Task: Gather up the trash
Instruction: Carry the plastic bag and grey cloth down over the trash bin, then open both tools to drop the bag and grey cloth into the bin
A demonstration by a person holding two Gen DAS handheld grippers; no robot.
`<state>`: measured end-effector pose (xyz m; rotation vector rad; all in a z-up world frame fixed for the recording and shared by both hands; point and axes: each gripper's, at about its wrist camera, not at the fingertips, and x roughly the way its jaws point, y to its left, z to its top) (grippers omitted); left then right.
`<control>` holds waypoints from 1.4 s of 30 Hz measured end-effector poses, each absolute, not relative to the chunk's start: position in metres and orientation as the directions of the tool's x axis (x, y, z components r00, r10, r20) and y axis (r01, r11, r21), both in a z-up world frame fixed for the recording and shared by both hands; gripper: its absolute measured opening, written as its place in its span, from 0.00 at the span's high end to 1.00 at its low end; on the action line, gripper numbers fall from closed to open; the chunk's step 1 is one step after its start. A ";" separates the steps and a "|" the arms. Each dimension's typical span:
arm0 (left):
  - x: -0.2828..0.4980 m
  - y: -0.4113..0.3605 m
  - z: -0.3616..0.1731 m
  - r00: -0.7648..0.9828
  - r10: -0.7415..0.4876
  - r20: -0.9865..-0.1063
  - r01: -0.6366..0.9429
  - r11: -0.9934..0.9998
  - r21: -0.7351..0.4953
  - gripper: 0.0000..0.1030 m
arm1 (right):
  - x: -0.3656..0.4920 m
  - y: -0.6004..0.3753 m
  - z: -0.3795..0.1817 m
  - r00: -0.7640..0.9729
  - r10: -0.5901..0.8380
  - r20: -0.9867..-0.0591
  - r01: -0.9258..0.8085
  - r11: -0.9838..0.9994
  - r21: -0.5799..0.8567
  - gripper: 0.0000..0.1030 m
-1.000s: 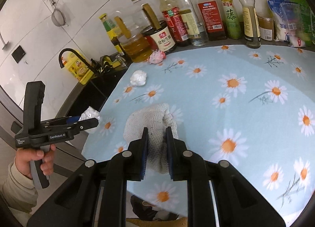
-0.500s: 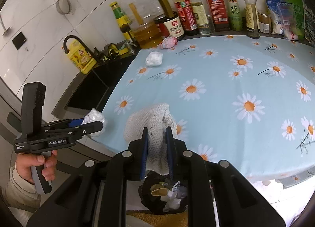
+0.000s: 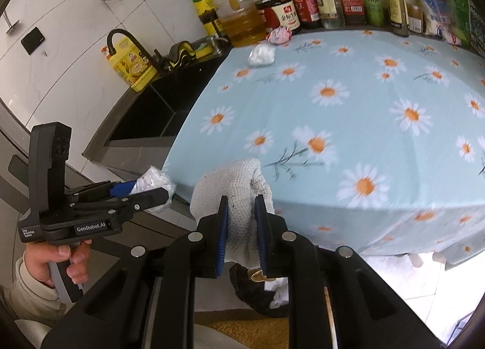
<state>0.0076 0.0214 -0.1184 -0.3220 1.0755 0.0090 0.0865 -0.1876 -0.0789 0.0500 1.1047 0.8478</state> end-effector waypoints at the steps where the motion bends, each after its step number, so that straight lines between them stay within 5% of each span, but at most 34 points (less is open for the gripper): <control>1: 0.005 0.022 -0.121 0.475 -0.151 -0.867 -0.162 0.953 -0.255 0.51 | 0.084 -0.186 -0.080 0.175 0.622 -0.763 -0.572 0.695 0.435 0.82; 31: 0.001 0.005 -0.240 0.224 -0.275 -0.935 -0.170 0.934 -0.315 0.51 | 0.067 -0.193 -0.186 0.048 0.508 -0.860 -0.436 0.786 0.439 0.80; 35: 0.012 0.004 -0.246 0.191 -0.296 -0.936 -0.170 0.929 -0.329 0.36 | 0.074 -0.195 -0.190 0.013 0.537 -0.844 -0.407 0.774 0.486 0.71; 42: 0.017 0.010 -0.248 0.180 -0.279 -0.943 -0.177 0.934 -0.310 0.35 | 0.087 -0.204 -0.183 0.051 0.544 -0.838 -0.380 0.786 0.487 0.71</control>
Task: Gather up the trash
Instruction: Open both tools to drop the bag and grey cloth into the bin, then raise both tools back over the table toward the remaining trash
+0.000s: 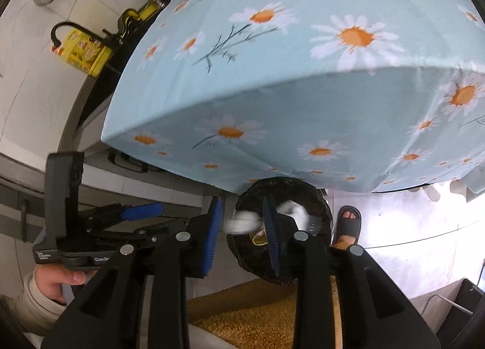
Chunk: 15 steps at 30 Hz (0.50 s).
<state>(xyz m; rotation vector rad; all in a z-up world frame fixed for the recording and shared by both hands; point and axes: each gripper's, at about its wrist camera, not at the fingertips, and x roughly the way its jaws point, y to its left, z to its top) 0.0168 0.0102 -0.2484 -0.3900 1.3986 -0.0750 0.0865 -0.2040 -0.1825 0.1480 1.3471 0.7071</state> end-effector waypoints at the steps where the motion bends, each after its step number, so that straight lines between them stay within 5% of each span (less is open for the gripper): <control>1: 0.017 0.011 -0.248 0.180 -0.277 -0.944 -0.178 0.935 -0.308 0.35 | 0.087 -0.205 -0.181 0.057 0.542 -0.838 -0.382 0.788 0.484 0.71; 15: 0.018 0.003 -0.214 0.249 -0.248 -0.936 -0.138 0.948 -0.287 0.35 | 0.080 -0.220 -0.158 0.120 0.547 -0.828 -0.371 0.799 0.474 0.65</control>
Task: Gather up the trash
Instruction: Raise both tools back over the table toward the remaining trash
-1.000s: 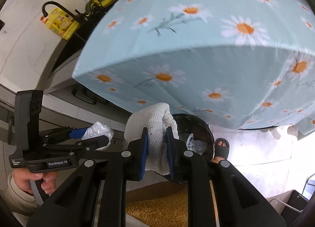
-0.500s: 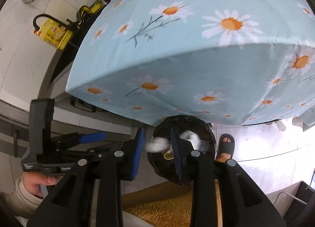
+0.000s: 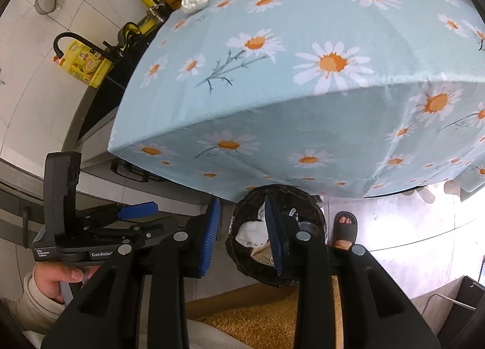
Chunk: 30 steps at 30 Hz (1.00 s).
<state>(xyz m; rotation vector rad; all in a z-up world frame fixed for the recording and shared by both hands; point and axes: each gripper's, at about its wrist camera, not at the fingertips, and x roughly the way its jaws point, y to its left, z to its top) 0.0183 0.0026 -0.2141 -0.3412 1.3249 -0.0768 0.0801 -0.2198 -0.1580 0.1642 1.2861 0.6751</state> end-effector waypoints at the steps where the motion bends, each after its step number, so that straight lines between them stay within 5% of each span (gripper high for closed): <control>1: 0.018 0.003 -0.208 0.257 -0.246 -0.935 -0.134 0.949 -0.286 0.35 | 0.080 -0.220 -0.156 0.129 0.546 -0.828 -0.370 0.801 0.471 0.64; 14: 0.006 0.018 -0.146 0.376 -0.211 -0.902 -0.114 0.956 -0.271 0.35 | 0.077 -0.226 -0.112 0.231 0.598 -0.768 -0.364 0.785 0.501 0.57; 18: 0.007 0.020 -0.134 0.407 -0.190 -0.893 -0.100 0.963 -0.251 0.28 | 0.078 -0.221 -0.095 0.256 0.601 -0.757 -0.388 0.781 0.489 0.56; 30: 0.036 0.026 -0.089 0.521 -0.189 -0.832 -0.099 0.955 -0.279 0.22 | 0.103 -0.221 -0.046 0.325 0.610 -0.723 -0.415 0.779 0.470 0.36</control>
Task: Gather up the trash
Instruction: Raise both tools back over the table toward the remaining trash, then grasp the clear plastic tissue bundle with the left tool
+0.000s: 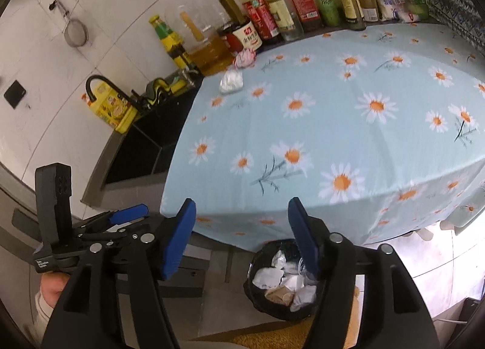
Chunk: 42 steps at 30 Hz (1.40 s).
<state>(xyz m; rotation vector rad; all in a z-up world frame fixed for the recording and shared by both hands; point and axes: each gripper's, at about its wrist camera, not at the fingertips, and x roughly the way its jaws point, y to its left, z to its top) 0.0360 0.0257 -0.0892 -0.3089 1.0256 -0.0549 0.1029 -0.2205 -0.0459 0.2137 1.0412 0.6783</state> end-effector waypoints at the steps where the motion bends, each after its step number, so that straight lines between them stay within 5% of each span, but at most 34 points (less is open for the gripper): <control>1: 0.040 0.027 -0.086 0.526 -0.182 -0.831 -0.100 0.957 -0.273 0.22 | 0.107 -0.222 -0.042 0.334 0.607 -0.721 -0.420 0.781 0.463 0.34; 23: 0.192 0.030 -0.073 0.481 -0.073 -0.874 -0.156 0.973 -0.167 0.22 | 0.249 -0.239 -0.048 0.293 0.651 -0.700 -0.472 0.735 0.486 0.34; 42: 0.318 0.066 -0.117 0.360 0.014 -0.933 -0.227 0.971 -0.073 0.22 | 0.348 -0.240 -0.084 0.205 0.686 -0.698 -0.444 0.701 0.558 0.34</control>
